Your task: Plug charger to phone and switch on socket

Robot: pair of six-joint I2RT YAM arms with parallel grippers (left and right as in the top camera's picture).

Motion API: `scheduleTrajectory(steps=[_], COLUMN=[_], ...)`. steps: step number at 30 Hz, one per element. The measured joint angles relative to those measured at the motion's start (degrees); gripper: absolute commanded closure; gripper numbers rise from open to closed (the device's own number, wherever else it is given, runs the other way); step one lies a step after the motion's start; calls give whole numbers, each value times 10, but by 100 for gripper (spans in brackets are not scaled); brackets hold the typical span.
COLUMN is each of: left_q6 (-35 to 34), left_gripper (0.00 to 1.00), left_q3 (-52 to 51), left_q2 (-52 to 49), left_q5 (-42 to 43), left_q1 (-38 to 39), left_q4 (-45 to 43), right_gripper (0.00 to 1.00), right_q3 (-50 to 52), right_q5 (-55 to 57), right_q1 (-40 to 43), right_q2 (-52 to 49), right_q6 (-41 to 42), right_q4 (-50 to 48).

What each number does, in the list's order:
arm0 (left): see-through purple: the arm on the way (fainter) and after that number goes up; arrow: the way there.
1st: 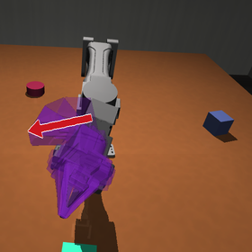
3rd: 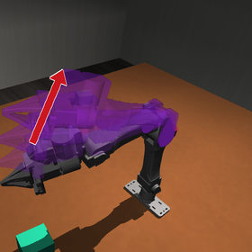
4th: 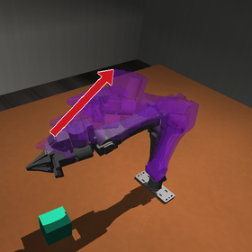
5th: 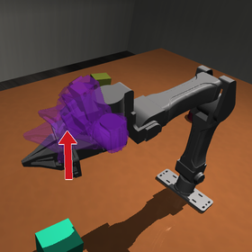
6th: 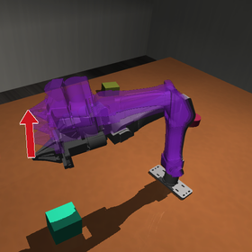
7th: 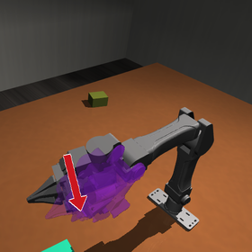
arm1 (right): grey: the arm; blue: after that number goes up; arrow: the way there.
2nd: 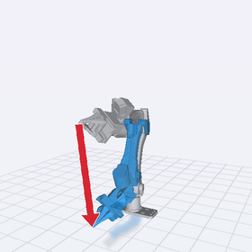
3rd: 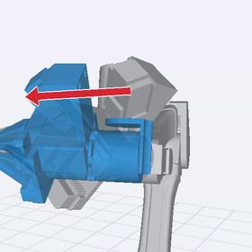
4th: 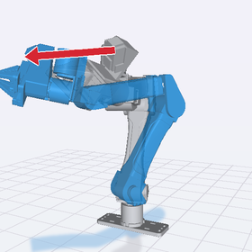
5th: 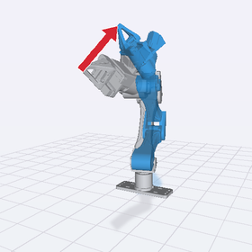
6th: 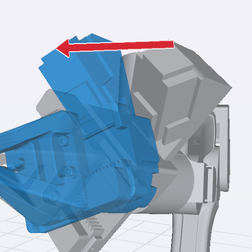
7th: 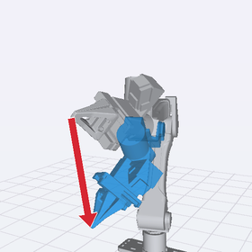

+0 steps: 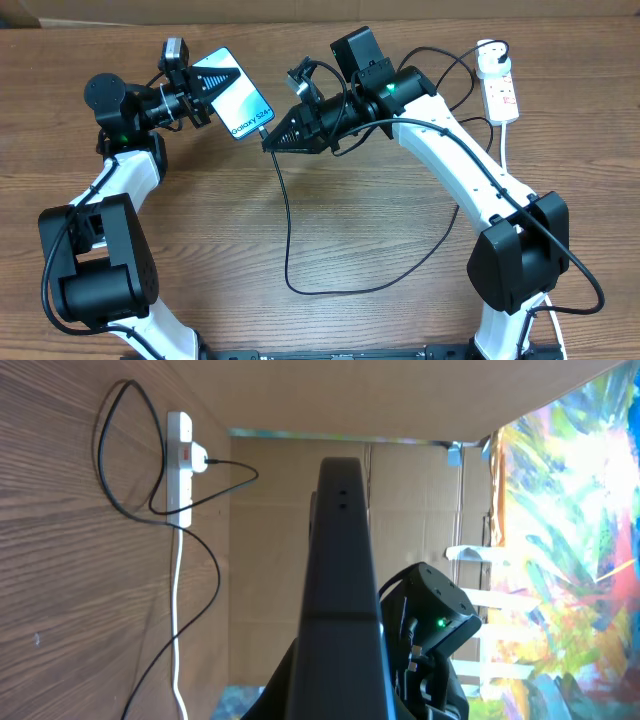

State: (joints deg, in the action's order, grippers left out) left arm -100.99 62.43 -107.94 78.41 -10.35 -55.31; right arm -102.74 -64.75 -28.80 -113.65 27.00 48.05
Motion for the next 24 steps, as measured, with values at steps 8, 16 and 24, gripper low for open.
scheduleTrajectory(steps=[8, 16, 24], left_q6=[0, 0, 0], left_gripper=[96, 96, 96], left_q3=[1, 1, 2], left_q2=[0, 0, 0], left_q5=[4, 11, 19], left_q1=[-2, -3, -3], left_q4=[0, 0, 0], right_gripper=[96, 96, 96], right_q3=[0, 0, 0], right_q5=[2, 0, -4], right_q1=[3, 0, -4], right_q2=[0, 0, 0], right_q6=[0, -3, -7], right_q4=[6, 9, 10])
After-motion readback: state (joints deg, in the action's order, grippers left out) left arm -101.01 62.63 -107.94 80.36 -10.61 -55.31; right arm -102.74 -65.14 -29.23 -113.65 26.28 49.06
